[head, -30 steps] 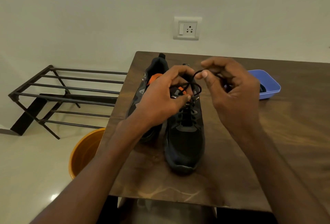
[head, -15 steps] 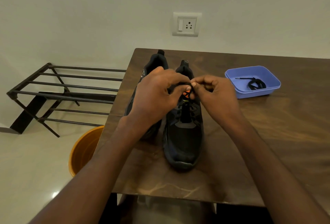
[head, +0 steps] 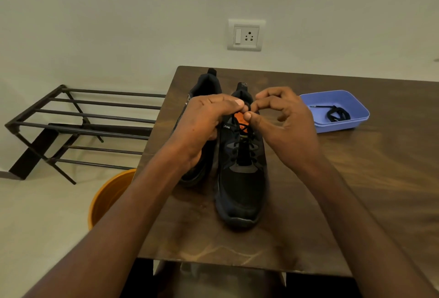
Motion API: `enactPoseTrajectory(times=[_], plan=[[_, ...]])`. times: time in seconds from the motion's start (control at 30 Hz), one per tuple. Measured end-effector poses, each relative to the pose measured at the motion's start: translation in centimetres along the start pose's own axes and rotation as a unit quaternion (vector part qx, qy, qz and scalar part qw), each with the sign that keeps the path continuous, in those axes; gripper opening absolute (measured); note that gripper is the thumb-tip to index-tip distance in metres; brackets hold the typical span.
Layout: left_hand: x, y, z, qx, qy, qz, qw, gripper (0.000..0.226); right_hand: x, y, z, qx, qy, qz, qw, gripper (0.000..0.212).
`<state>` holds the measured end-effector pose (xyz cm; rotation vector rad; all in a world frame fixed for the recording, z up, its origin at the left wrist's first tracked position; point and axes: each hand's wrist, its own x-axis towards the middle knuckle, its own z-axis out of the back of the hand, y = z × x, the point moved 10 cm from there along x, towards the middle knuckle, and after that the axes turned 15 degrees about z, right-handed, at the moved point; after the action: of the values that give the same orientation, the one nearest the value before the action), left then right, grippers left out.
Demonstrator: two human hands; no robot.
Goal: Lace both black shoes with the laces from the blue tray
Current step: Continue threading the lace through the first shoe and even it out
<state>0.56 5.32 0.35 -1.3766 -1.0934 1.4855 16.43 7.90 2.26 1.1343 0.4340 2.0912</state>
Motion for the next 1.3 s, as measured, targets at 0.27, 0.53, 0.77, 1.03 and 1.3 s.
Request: enactPoseTrajectory(times=[0.27, 0.53, 0.77, 1.03, 1.3], plan=[[-0.2, 0.0, 1.0, 0.000, -0.035, 0.014, 0.999, 0.023, -1.1, -2.6, 4.6, 0.298, -0.208, -0.147, 0.920, 0.048], [-0.2, -0.3, 0.9, 0.003, -0.031, -0.006, 0.999, 0.022, -1.4, -3.3, 6.2, -0.055, -0.122, -0.096, 0.986, 0.021], [-0.5, -0.7, 0.1, 0.028, -0.019, -0.025, 0.999, 0.019, -0.1, 0.6, 0.7, 0.127, -0.038, -0.021, 0.991, 0.004], [-0.8, -0.9, -0.2, 0.040, -0.004, -0.044, 0.998, 0.020, -0.1, -0.2, 0.6, 0.265, -0.056, -0.076, 0.960, 0.025], [0.4, -0.5, 3.8, 0.416, -0.242, -0.056, 0.875, 0.014, -1.4, -4.8, 2.8, -0.117, 0.032, -0.135, 0.983, 0.025]])
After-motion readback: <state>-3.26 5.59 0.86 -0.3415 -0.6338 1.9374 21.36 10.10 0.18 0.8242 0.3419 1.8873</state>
